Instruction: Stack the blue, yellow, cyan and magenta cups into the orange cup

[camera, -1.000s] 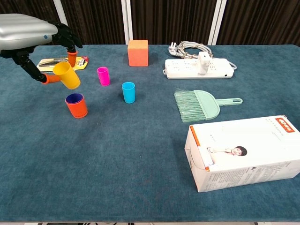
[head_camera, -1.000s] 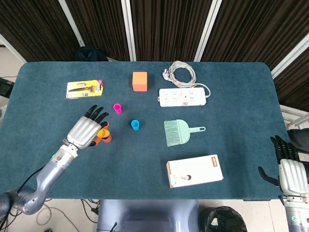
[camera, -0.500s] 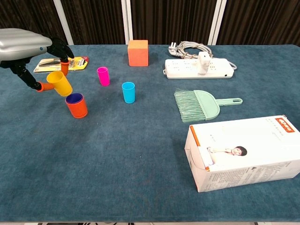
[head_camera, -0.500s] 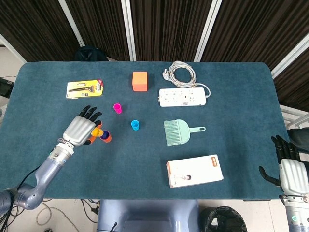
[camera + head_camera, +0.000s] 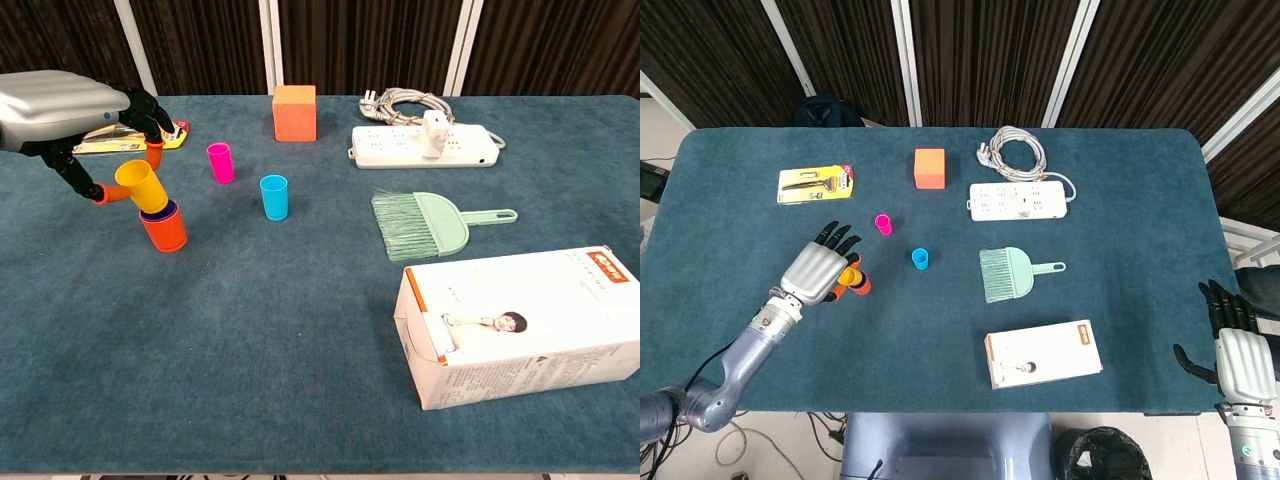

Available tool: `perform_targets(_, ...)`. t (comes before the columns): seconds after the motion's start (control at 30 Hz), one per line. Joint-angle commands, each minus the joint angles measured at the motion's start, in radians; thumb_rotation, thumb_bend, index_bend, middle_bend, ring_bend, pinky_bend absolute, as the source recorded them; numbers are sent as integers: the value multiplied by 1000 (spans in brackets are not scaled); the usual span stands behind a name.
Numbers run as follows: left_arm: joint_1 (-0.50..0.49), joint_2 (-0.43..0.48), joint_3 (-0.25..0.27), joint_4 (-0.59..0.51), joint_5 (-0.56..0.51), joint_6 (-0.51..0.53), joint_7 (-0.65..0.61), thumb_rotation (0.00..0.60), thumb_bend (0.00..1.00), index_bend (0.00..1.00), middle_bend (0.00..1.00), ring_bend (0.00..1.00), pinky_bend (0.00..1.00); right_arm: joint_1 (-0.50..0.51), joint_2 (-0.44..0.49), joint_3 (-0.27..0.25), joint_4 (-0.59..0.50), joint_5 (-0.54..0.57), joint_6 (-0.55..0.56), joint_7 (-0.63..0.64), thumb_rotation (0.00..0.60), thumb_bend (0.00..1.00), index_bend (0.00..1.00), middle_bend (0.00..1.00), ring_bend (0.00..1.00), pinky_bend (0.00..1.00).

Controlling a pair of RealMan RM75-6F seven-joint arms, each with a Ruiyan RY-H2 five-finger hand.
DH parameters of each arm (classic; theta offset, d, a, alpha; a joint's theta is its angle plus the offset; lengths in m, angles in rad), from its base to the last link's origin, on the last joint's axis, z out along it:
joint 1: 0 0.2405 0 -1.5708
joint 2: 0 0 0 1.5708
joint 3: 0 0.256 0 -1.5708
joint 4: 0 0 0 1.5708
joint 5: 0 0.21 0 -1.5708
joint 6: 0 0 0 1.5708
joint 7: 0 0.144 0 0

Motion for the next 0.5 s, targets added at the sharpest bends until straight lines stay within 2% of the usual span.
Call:
perform_targets(0.03, 0, -3, -1, 1, -6, -1, 4, 600, 297, 425, 153, 0, 0, -1, 1, 1, -1, 1, 3, 1, 600, 343, 45, 45, 77, 36)
perform_targets(0.5, -10, -35, -1, 18, -26, -19, 46, 600, 297, 401, 150, 0, 0, -2, 2, 5, 0, 8, 3, 3, 600, 343, 45, 44, 77, 36)
